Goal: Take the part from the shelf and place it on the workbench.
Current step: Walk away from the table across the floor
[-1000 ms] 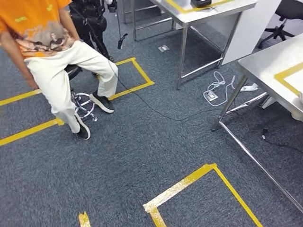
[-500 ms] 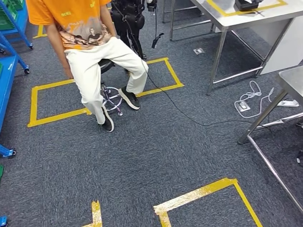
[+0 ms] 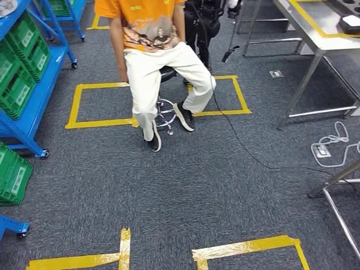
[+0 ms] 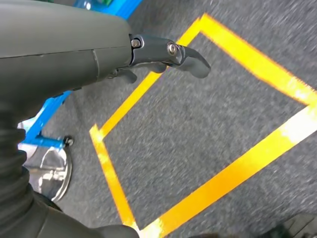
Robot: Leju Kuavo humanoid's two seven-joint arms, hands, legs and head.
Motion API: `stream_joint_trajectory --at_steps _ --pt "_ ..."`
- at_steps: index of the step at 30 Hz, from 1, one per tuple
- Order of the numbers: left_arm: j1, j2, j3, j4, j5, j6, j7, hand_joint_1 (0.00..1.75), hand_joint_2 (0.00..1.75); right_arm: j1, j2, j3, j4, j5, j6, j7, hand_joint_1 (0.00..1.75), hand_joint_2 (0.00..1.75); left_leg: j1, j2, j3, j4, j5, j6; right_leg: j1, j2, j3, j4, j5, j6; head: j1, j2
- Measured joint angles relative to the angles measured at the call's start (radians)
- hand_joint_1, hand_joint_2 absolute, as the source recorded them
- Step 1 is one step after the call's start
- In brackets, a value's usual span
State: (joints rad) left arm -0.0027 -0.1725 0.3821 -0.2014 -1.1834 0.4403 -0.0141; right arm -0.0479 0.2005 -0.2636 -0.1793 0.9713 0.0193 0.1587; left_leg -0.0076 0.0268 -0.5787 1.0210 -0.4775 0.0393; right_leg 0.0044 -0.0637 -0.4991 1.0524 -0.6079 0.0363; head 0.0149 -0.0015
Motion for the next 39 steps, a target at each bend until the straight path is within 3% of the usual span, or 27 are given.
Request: stream_joint_trajectory --at_steps 2,3,4,5,6,8,9,11,13,15,17,19,20,21,22,24,26,28,30,32,34,35,36,38,39 --pt "-0.001 0.0 0.0 0.0 -0.001 -0.001 0.0 0.0 1.75 -0.002 0.0 0.0 0.0 0.0 0.001 -0.004 0.0 0.0 0.0 -0.023 0.0 0.0 0.001 0.007 -0.002 0.047 -0.067 0.134 -0.059 0.003 0.004 0.0" --pt "-0.002 0.0 0.0 0.0 -0.001 -0.002 0.0 0.0 1.75 -0.005 0.0 0.0 0.0 -0.001 0.001 -0.005 0.0 0.0 0.0 -0.037 0.0 0.0 0.0 0.008 -0.002 0.055 -0.1 0.195 -0.075 0.003 0.004 0.0" --pt "-0.002 -0.001 -0.001 0.0 -0.002 -0.004 0.0 0.0 1.75 -0.007 0.0 0.0 0.0 -0.001 0.002 -0.006 0.0 0.0 -0.001 -0.052 0.001 0.0 0.0 0.009 -0.002 0.059 -0.12 0.227 -0.073 0.002 0.004 0.0" --pt "-0.002 -0.001 -0.001 0.0 -0.002 -0.006 0.0 0.0 1.75 -0.009 0.0 0.0 0.0 -0.001 0.004 -0.006 0.0 0.0 -0.002 -0.068 0.003 0.0 0.0 0.009 -0.002 0.063 -0.123 0.221 -0.051 0.001 0.004 0.0" --pt "-0.002 -0.002 -0.001 0.0 -0.002 -0.008 0.0 0.0 1.75 -0.009 0.0 0.0 0.0 -0.001 0.006 -0.005 0.0 0.0 -0.001 -0.083 0.006 0.0 0.0 0.008 -0.003 0.068 -0.109 0.175 -0.012 -0.001 0.004 0.0" --pt "-0.002 -0.003 -0.001 0.0 -0.002 -0.016 0.002 0.0 1.75 -0.007 0.0 0.0 0.0 0.0 0.01 -0.006 0.0 0.0 -0.002 -0.113 0.007 0.002 -0.001 0.005 -0.008 0.106 -0.061 0.046 0.061 -0.004 0.004 0.0" --pt "-0.003 -0.002 -0.002 0.0 -0.003 -0.024 0.002 0.0 1.75 -0.004 -0.001 0.0 0.0 0.002 0.012 -0.01 0.0 0.0 -0.002 -0.127 0.004 0.004 0.0 0.001 -0.011 0.127 -0.041 -0.005 0.075 -0.006 0.004 0.0" --pt "-0.002 0.005 -0.002 0.0 -0.003 -0.041 -0.001 0.0 1.75 0.002 -0.005 0.0 0.001 0.004 0.015 -0.024 0.0 0.0 0.0 -0.148 -0.006 0.005 0.005 -0.011 -0.012 0.148 -0.022 -0.042 0.072 -0.012 0.004 0.0" --pt "0.003 0.013 -0.002 0.001 -0.004 -0.051 -0.005 0.0 1.75 0.004 -0.008 0.0 0.001 0.004 0.018 -0.035 0.0 0.0 0.004 -0.163 -0.012 0.004 0.008 -0.022 -0.012 0.13 -0.013 -0.052 0.075 -0.023 0.004 0.0" --pt "0.005 0.018 -0.002 0.001 -0.003 -0.054 -0.007 0.0 1.75 0.006 -0.01 0.0 0.001 0.005 0.021 -0.038 0.0 0.0 0.001 -0.126 -0.029 0.042 -0.017 -0.031 -0.013 0.103 -0.006 -0.062 0.08 -0.035 0.0 0.0" --pt "0.003 0.021 -0.002 0.001 -0.003 -0.055 -0.007 0.0 1.75 0.012 -0.012 0.0 0.001 0.005 0.021 -0.038 0.0 0.0 0.001 -0.065 -0.081 0.155 -0.078 -0.04 -0.011 0.07 -0.002 -0.067 0.079 -0.041 -0.003 0.0" --pt "0.002 0.022 -0.002 0.001 -0.003 -0.055 -0.007 0.0 1.75 0.016 -0.016 0.0 0.001 0.005 0.022 -0.039 0.0 0.0 0.004 -0.041 -0.133 0.27 -0.12 -0.045 -0.007 0.037 0.0 -0.066 0.076 -0.045 -0.003 0.0" --pt "0.003 0.022 -0.002 0.001 -0.003 -0.055 -0.007 0.0 1.75 0.016 -0.017 0.0 0.001 0.005 0.022 -0.039 0.0 0.0 0.005 -0.036 -0.138 0.282 -0.114 -0.046 -0.007 0.023 0.001 -0.066 0.073 -0.045 -0.004 0.0" --pt "0.004 0.023 -0.002 0.001 -0.003 -0.055 -0.007 0.0 1.75 0.016 -0.017 0.0 0.001 0.005 0.022 -0.039 0.0 0.0 0.005 -0.033 -0.124 0.258 -0.091 -0.046 -0.006 0.01 0.004 -0.066 0.071 -0.045 -0.004 0.0" --pt "0.006 0.023 -0.002 0.001 -0.003 -0.055 -0.007 0.0 1.75 0.016 -0.018 0.0 0.001 0.005 0.022 -0.039 0.0 0.0 0.005 -0.023 -0.09 0.195 -0.055 -0.043 -0.006 -0.003 0.009 -0.066 0.068 -0.044 -0.004 0.0" --pt "0.004 0.025 -0.002 0.001 -0.004 -0.055 -0.007 0.0 1.75 0.016 -0.018 0.0 0.001 0.006 0.022 -0.039 0.0 0.0 -0.003 0.02 -0.021 0.063 -0.011 -0.035 -0.002 -0.025 0.013 -0.066 0.059 -0.037 -0.004 0.0" --pt "0.001 0.025 -0.002 0.001 -0.004 -0.055 -0.007 0.0 1.75 0.017 -0.019 0.0 0.001 0.006 0.022 -0.039 0.0 0.0 -0.011 0.047 0.007 0.007 -0.01 -0.023 0.003 -0.046 0.014 -0.066 0.05 -0.026 -0.003 0.0" --pt "0.003 0.026 -0.002 0.001 -0.004 -0.055 -0.007 0.0 1.75 0.016 -0.021 0.0 0.0 0.007 0.022 -0.039 0.0 0.0 -0.011 0.028 0.007 0.002 -0.011 -0.013 0.004 -0.061 0.024 -0.067 0.043 -0.017 -0.003 0.0" --pt "0.006 0.025 -0.002 0.001 -0.005 -0.055 -0.007 0.0 1.75 0.014 -0.022 0.0 0.0 0.006 0.025 -0.038 0.0 0.0 -0.006 0.008 0.009 -0.004 -0.008 -0.003 0.001 -0.026 0.022 -0.044 0.022 -0.007 0.002 0.0" --pt "0.004 0.025 -0.002 0.001 -0.009 -0.055 -0.007 0.0 1.75 0.014 -0.022 0.0 -0.001 0.005 0.028 -0.039 0.0 0.0 -0.003 -0.014 0.01 -0.006 -0.005 0.005 -0.003 0.036 -0.033 0.067 -0.032 0.001 0.008 0.0" --pt "0.001 0.024 -0.003 0.001 -0.012 -0.055 -0.006 0.0 1.75 0.009 -0.022 -0.001 -0.001 0.003 0.03 -0.043 0.0 0.0 -0.003 -0.04 0.011 -0.006 -0.006 0.01 -0.004 0.06 -0.106 0.206 -0.077 0.004 0.009 0.0" --pt "0.001 0.024 -0.003 0.001 -0.013 -0.056 -0.006 0.0 1.75 0.006 -0.022 -0.001 -0.001 0.003 0.031 -0.043 0.0 0.0 -0.003 -0.055 0.013 -0.006 -0.006 0.011 -0.004 0.062 -0.124 0.231 -0.07 0.004 0.009 0.0" --pt "0.001 0.024 -0.003 0.001 -0.013 -0.056 -0.005 0.0 1.75 0.004 -0.022 -0.001 -0.001 0.003 0.031 -0.043 0.0 0.0 -0.003 -0.07 0.015 -0.005 -0.007 0.011 -0.004 0.064 -0.123 0.218 -0.044 0.003 0.009 0.0" --pt "0.001 0.024 -0.003 0.001 -0.014 -0.056 -0.005 0.0 1.75 0.004 -0.022 -0.001 -0.001 0.004 0.032 -0.04 0.0 0.0 -0.002 -0.102 0.02 -0.005 -0.008 0.009 -0.006 0.082 -0.083 0.098 0.042 -0.001 0.009 0.0" --pt "0.001 0.024 -0.003 0.001 -0.015 -0.056 -0.005 0.0 1.75 0.006 -0.022 0.0 -0.001 0.004 0.033 -0.04 0.0 0.0 -0.002 -0.117 0.02 -0.003 -0.009 0.006 -0.009 0.109 -0.06 0.036 0.072 -0.004 0.008 0.0"
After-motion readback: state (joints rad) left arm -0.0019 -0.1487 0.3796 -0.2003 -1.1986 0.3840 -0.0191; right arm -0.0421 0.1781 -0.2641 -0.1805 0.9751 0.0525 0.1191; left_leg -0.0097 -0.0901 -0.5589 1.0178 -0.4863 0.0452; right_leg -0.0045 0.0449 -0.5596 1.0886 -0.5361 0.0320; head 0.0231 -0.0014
